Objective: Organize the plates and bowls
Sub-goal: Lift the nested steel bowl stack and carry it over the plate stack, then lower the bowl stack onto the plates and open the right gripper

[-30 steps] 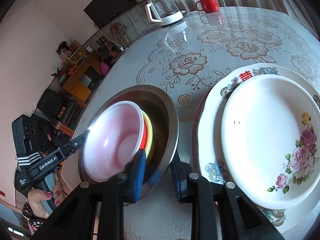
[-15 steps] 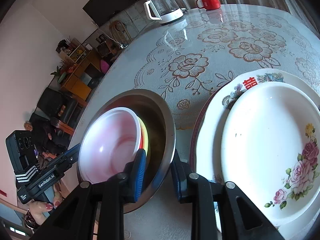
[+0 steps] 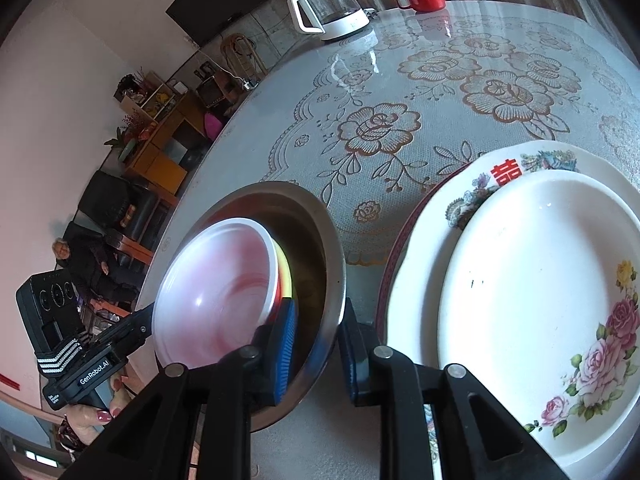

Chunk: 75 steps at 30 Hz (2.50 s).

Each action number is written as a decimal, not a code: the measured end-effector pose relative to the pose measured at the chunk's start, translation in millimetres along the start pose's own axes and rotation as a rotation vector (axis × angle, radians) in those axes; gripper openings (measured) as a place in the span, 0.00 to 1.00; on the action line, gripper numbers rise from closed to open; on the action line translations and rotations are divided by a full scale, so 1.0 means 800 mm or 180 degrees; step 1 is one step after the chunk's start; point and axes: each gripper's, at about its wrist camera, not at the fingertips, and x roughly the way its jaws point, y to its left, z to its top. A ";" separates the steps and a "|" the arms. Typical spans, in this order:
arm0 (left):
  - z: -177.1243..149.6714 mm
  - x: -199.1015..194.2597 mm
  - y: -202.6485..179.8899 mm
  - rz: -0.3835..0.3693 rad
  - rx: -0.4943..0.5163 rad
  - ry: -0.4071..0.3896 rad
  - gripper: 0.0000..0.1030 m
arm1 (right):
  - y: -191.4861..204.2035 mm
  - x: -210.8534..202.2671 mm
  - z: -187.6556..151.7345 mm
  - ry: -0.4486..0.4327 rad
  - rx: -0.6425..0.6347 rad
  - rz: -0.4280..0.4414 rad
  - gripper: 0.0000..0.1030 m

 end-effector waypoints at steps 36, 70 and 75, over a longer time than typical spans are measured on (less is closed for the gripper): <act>0.087 0.006 -0.188 -0.0437 0.0569 -0.0322 0.18 | -0.065 -0.196 0.008 -0.0929 0.0240 -0.0018 0.12; 0.042 0.128 -0.228 -0.0243 0.0587 0.0162 0.19 | -0.189 -0.182 -0.028 -0.0771 0.0765 -0.0186 0.12; 0.041 0.132 -0.226 -0.0177 0.0616 0.0165 0.20 | -0.195 -0.173 -0.029 -0.0745 0.0817 -0.0162 0.12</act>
